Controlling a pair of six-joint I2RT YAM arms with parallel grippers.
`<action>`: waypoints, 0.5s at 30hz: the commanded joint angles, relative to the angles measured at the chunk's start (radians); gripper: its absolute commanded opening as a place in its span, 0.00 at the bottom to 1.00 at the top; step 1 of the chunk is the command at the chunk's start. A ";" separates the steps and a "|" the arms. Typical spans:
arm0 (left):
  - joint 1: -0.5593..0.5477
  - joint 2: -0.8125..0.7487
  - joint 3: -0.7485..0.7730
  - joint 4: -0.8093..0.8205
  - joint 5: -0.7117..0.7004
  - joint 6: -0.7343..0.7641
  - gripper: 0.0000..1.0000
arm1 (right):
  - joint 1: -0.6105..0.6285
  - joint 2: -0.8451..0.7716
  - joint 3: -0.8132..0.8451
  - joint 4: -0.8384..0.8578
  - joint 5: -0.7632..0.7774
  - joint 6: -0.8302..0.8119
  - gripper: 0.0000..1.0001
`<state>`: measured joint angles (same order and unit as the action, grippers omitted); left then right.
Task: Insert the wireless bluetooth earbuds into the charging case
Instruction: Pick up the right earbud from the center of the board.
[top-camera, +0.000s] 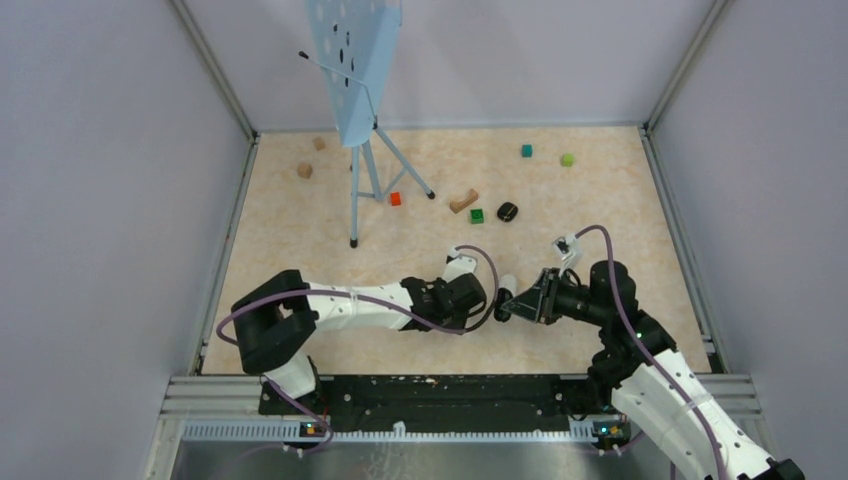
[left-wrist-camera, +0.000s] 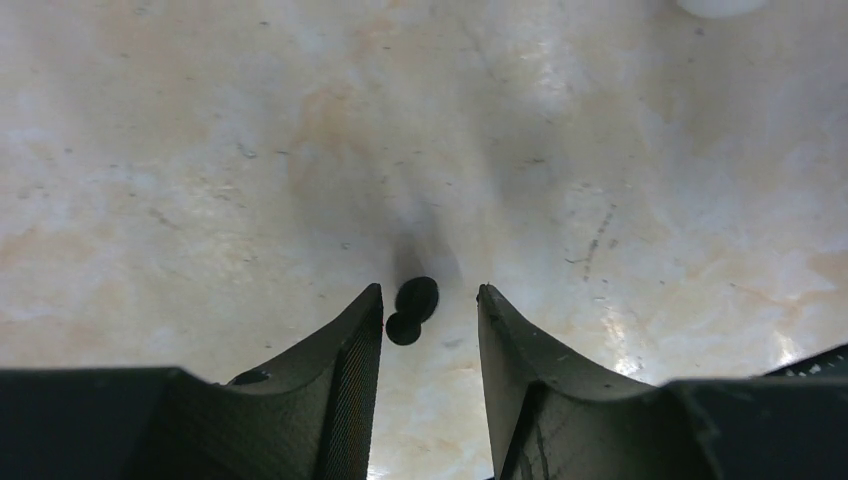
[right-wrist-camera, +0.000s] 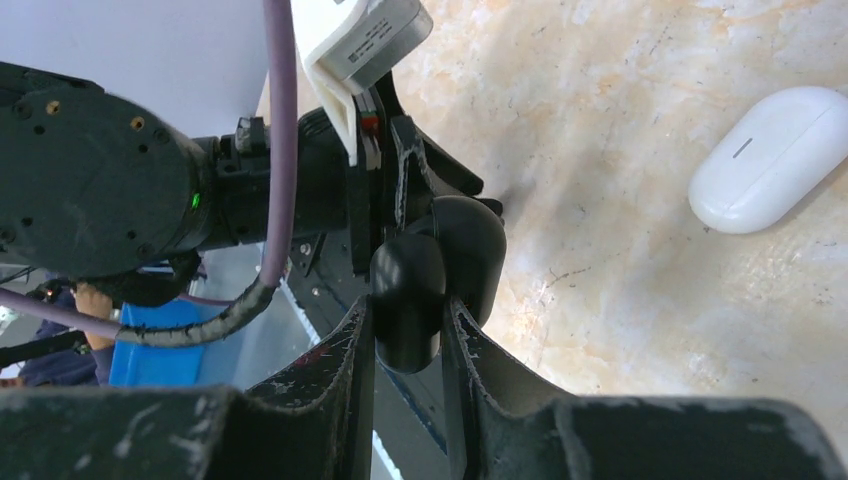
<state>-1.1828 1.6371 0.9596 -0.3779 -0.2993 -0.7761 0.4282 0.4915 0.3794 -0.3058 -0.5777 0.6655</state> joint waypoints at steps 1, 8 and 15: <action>0.042 -0.018 -0.005 -0.054 -0.070 0.044 0.45 | -0.010 -0.007 0.013 0.037 -0.007 0.007 0.00; 0.080 -0.146 -0.068 -0.002 -0.071 0.082 0.48 | -0.009 -0.007 0.013 0.038 -0.006 0.010 0.00; 0.081 -0.237 -0.103 0.048 0.004 0.167 0.51 | -0.010 -0.006 0.007 0.056 -0.013 0.018 0.00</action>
<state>-1.1004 1.4403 0.8665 -0.3832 -0.3256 -0.6701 0.4278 0.4919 0.3794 -0.3038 -0.5777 0.6758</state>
